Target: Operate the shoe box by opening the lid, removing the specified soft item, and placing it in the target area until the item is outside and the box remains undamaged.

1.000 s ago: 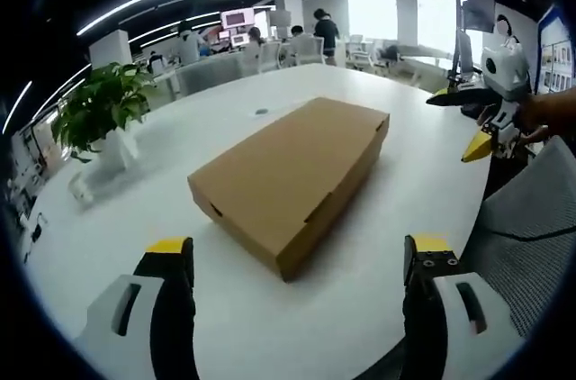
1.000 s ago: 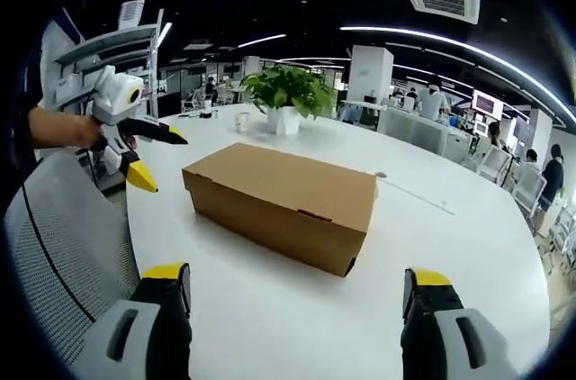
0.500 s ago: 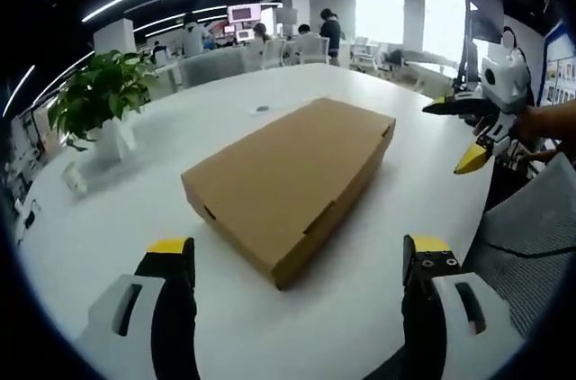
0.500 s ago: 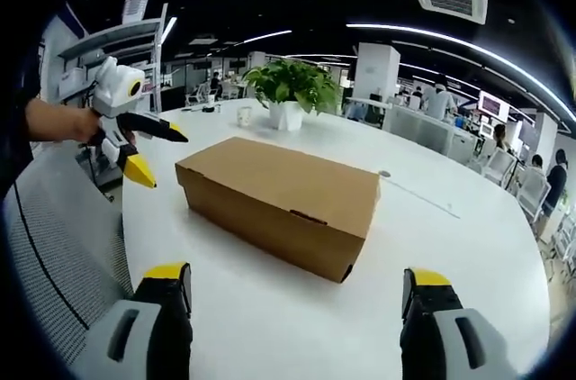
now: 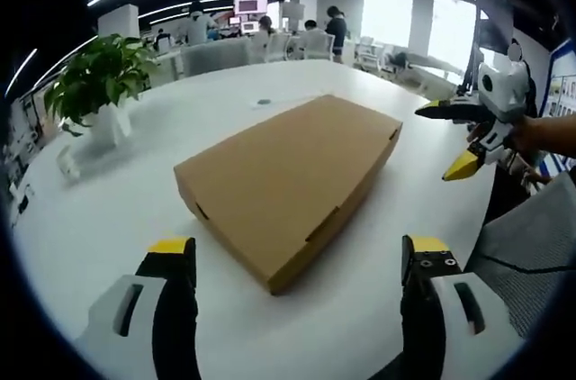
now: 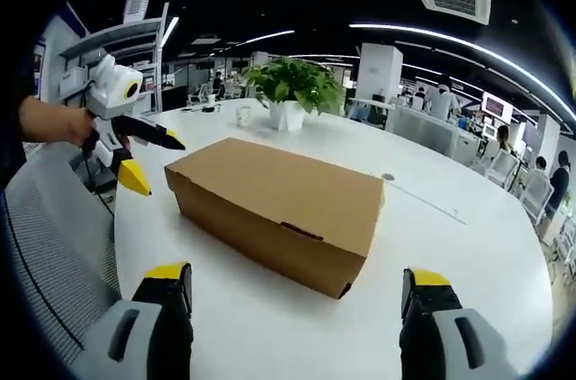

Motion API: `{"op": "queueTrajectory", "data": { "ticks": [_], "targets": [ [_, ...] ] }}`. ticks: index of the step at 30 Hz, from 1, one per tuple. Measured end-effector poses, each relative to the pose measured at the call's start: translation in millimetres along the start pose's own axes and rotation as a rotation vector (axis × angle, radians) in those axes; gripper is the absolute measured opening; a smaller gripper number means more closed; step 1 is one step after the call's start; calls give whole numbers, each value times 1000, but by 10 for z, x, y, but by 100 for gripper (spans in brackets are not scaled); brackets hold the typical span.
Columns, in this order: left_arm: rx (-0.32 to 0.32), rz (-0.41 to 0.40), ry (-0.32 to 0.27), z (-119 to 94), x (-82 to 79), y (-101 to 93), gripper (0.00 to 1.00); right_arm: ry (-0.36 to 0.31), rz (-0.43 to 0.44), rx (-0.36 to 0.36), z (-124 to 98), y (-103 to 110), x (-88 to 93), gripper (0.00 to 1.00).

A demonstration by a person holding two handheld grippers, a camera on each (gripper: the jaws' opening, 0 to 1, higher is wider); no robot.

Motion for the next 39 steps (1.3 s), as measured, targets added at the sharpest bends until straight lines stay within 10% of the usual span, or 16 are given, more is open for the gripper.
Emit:
{"op": "queueTrajectory", "data": {
  "ticks": [39],
  "targets": [
    [-53,-79,10,318,43,20,82,35,21,-76,468,-455,-95,82]
  ]
}}
Point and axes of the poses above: the point that each gripper's makers call its tool centre point, and the gripper's own axes: z roughly forward along the fingers, y roughly to its left, x roughly out of its underside, the point moved 10 cm from there along -z, roughly backward along the fingers, and after that the axes turned 15 degrees about -x, right-handed, at the moved point
